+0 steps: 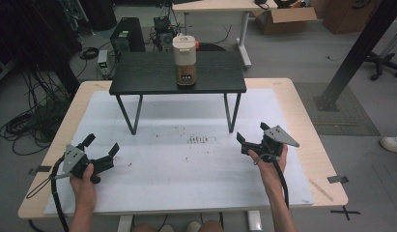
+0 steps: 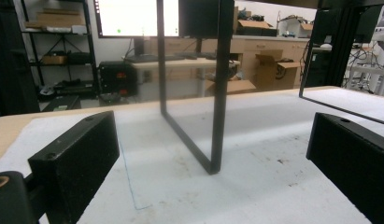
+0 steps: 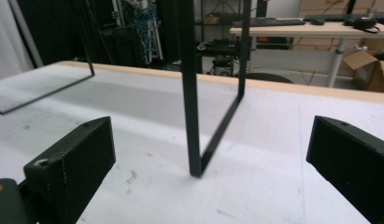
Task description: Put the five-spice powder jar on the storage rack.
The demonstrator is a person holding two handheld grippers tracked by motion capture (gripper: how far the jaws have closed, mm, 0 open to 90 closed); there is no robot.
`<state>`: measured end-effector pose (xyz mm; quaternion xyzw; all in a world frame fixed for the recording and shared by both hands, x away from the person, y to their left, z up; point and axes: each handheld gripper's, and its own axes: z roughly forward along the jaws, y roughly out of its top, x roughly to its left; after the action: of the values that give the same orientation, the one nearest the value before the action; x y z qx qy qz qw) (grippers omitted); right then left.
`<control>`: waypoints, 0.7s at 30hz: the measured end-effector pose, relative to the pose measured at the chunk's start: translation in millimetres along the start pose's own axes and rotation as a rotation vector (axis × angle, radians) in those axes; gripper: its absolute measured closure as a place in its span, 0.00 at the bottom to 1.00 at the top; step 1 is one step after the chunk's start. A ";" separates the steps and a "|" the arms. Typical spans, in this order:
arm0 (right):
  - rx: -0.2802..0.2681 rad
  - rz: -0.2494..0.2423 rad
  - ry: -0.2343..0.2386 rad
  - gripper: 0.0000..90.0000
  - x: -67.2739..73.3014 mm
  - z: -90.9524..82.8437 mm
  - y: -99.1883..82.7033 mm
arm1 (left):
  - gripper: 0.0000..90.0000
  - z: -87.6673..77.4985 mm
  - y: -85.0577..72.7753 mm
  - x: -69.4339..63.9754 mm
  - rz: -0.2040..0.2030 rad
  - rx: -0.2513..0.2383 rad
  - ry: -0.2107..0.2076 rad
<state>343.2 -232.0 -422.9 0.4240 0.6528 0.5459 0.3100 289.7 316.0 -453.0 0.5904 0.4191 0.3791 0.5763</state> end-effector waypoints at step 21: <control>-0.038 -0.062 -0.074 0.02 -2.2 -10.1 -27.5 | 0.03 -0.1 -0.1 -0.2 0.003 -0.001 0.001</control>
<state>329.5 -239.8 -447.7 0.4175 0.6433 0.5323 0.3586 289.5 315.8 -453.1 0.5904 0.4184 0.3805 0.5758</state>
